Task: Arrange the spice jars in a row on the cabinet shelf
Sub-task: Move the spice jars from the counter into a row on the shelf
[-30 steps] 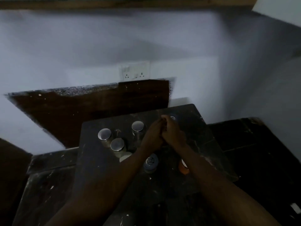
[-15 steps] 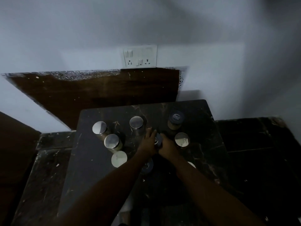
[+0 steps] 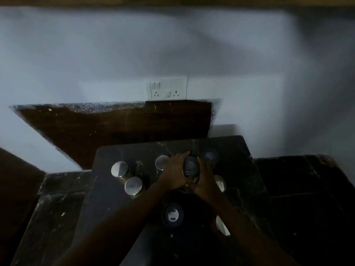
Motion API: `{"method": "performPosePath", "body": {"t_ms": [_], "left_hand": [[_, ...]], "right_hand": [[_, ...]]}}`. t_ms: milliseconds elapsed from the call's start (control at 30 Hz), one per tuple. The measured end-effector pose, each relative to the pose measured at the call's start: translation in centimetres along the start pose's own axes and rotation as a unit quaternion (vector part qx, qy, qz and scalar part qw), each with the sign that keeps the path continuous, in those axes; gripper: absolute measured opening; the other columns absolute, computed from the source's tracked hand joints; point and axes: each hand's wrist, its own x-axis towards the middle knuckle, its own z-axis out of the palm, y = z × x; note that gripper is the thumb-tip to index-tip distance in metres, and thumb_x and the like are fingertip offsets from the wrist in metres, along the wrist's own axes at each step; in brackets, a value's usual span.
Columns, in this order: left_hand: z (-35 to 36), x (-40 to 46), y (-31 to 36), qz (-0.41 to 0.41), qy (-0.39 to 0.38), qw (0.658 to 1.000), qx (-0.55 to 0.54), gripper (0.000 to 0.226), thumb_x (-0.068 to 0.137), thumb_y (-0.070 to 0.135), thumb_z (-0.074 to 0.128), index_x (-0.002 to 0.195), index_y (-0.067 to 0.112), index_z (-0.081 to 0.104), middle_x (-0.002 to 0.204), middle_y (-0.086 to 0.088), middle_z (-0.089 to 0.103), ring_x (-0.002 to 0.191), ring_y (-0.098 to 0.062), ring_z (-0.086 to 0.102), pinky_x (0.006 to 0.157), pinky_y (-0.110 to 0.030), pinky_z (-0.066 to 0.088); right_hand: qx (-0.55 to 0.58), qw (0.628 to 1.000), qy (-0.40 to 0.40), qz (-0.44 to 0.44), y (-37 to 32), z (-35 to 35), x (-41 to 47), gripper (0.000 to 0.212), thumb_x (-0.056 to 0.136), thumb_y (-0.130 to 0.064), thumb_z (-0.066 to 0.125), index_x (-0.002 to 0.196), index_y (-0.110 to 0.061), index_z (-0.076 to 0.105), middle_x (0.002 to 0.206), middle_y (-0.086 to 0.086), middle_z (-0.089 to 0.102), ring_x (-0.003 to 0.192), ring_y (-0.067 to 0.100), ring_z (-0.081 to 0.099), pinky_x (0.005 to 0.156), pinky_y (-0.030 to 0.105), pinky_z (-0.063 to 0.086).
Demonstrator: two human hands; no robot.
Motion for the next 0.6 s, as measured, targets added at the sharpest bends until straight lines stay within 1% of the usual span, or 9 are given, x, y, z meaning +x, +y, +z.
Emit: {"method": "performPosePath", "body": {"t_ms": [33,133,233,300,367,433,467,533,600], "left_hand": [[-1.5,0.6,0.9,0.021,0.019,1.000,-0.008,0.100,0.076,0.040,0.087,0.158,0.010,0.038,0.153,-0.011,0.048,0.141,-0.028,0.047,0.121,-0.044,0.037],[-6.0,1.9,3.9,0.084,0.060,0.992,-0.069,0.100,0.074,0.042,0.087,0.158,0.017,0.037,0.146,-0.004,0.048,0.135,-0.020,0.049,0.116,-0.038,0.043],[-10.9,2.8,7.6,0.155,0.092,0.976,-0.125,0.099,0.074,0.031,0.090,0.156,0.016,0.037,0.146,0.001,0.047,0.135,-0.012,0.052,0.116,-0.033,0.047],[-14.3,3.0,10.2,0.199,0.122,0.962,-0.140,0.096,0.077,0.028,0.089,0.157,0.016,0.037,0.146,0.001,0.048,0.136,-0.009,0.052,0.116,-0.030,0.047],[-17.9,2.8,12.7,0.239,0.159,0.945,-0.158,0.092,0.081,0.035,0.085,0.157,0.016,0.036,0.147,0.002,0.050,0.136,-0.011,0.053,0.114,-0.026,0.048],[-21.3,2.2,15.1,0.282,0.204,0.921,-0.176,0.089,0.083,0.033,0.082,0.157,0.015,0.037,0.149,0.000,0.051,0.137,-0.017,0.055,0.114,-0.029,0.049],[-23.0,1.9,16.2,0.299,0.225,0.909,-0.185,0.087,0.083,0.030,0.082,0.156,0.015,0.037,0.149,-0.001,0.051,0.138,-0.020,0.055,0.113,-0.032,0.050],[-26.5,1.9,18.2,0.326,0.262,0.887,-0.193,0.086,0.083,0.026,0.081,0.156,0.012,0.038,0.150,-0.003,0.052,0.139,-0.023,0.055,0.113,-0.036,0.051],[-30.3,2.2,19.9,0.357,0.299,0.864,-0.191,0.084,0.084,0.020,0.080,0.155,0.009,0.038,0.148,-0.005,0.053,0.138,-0.024,0.056,0.112,-0.036,0.051]], "right_hand": [[0.002,1.000,0.021,-0.017,-1.2,-1.1,0.5,0.097,0.088,-0.027,0.079,0.162,-0.009,0.018,0.167,0.015,0.022,0.156,0.029,0.025,0.127,0.031,0.020],[0.015,0.994,0.098,-0.056,-5.4,-4.4,2.0,0.094,0.088,-0.044,0.073,0.162,-0.016,0.022,0.161,0.011,0.032,0.147,0.024,0.037,0.122,0.041,0.035],[0.033,0.976,0.187,-0.107,-10.4,-7.9,2.8,0.092,0.085,-0.046,0.070,0.160,-0.016,0.026,0.150,0.010,0.039,0.137,0.023,0.046,0.113,0.041,0.047],[0.030,0.960,0.239,-0.146,-13.9,-10.3,3.2,0.093,0.083,-0.044,0.076,0.157,-0.011,0.030,0.147,0.012,0.041,0.133,0.024,0.048,0.108,0.038,0.050],[0.039,0.938,0.291,-0.183,-17.9,-12.5,3.5,0.091,0.082,-0.045,0.079,0.154,-0.009,0.035,0.143,0.010,0.044,0.129,0.024,0.052,0.103,0.035,0.054],[0.058,0.916,0.325,-0.228,-22.3,-14.8,3.3,0.094,0.078,-0.055,0.076,0.153,-0.014,0.036,0.138,0.005,0.045,0.125,0.020,0.055,0.097,0.029,0.056],[0.057,0.908,0.334,-0.244,-24.5,-15.9,3.3,0.094,0.077,-0.056,0.075,0.153,-0.017,0.035,0.137,0.002,0.045,0.125,0.018,0.055,0.096,0.028,0.056],[0.037,0.900,0.347,-0.262,-28.4,-18.0,3.5,0.095,0.076,-0.053,0.076,0.155,-0.024,0.031,0.140,-0.001,0.042,0.127,0.016,0.053,0.095,0.029,0.058],[0.025,0.884,0.363,-0.294,-32.3,-20.0,3.9,0.096,0.076,-0.046,0.081,0.155,-0.023,0.031,0.140,0.000,0.042,0.128,0.018,0.052,0.090,0.032,0.060]]}}
